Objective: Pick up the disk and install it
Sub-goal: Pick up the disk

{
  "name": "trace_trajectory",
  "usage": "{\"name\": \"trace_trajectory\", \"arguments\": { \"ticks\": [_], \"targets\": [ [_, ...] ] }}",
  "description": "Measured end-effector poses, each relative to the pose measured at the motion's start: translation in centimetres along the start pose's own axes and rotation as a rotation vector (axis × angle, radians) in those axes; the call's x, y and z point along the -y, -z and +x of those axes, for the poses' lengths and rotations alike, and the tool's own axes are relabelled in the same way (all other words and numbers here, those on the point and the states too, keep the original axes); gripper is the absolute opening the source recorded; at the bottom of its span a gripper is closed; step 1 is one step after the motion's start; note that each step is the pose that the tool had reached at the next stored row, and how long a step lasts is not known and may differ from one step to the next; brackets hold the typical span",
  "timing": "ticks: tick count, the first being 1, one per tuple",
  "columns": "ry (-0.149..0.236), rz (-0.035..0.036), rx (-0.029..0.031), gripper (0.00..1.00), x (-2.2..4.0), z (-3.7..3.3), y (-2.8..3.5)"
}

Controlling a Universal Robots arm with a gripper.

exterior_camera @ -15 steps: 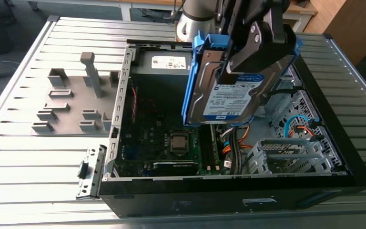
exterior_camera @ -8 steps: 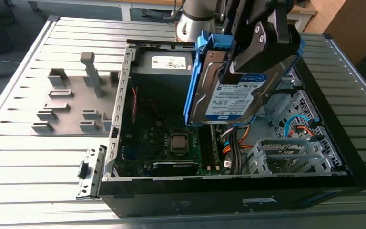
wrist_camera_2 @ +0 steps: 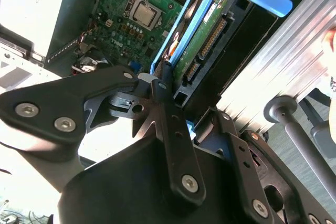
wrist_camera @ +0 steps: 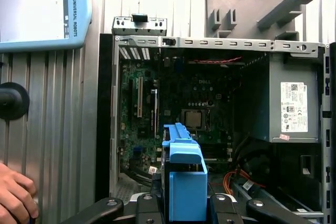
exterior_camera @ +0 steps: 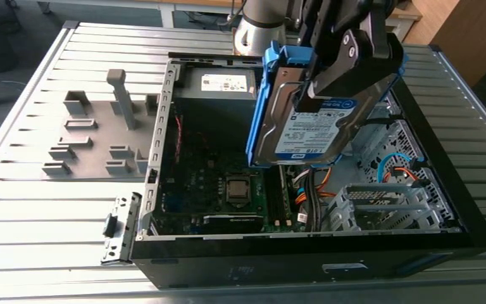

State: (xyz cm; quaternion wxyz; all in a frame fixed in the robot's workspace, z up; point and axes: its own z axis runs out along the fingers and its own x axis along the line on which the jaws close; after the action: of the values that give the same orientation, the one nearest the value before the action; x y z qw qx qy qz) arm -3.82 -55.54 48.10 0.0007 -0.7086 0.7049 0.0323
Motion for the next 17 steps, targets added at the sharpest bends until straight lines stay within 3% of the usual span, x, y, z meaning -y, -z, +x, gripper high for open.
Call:
{"name": "trace_trajectory", "arguments": {
  "ticks": [17],
  "targets": [
    [0.000,0.0000,0.0000,0.36,0.53,0.00,0.02]
  ]
}}
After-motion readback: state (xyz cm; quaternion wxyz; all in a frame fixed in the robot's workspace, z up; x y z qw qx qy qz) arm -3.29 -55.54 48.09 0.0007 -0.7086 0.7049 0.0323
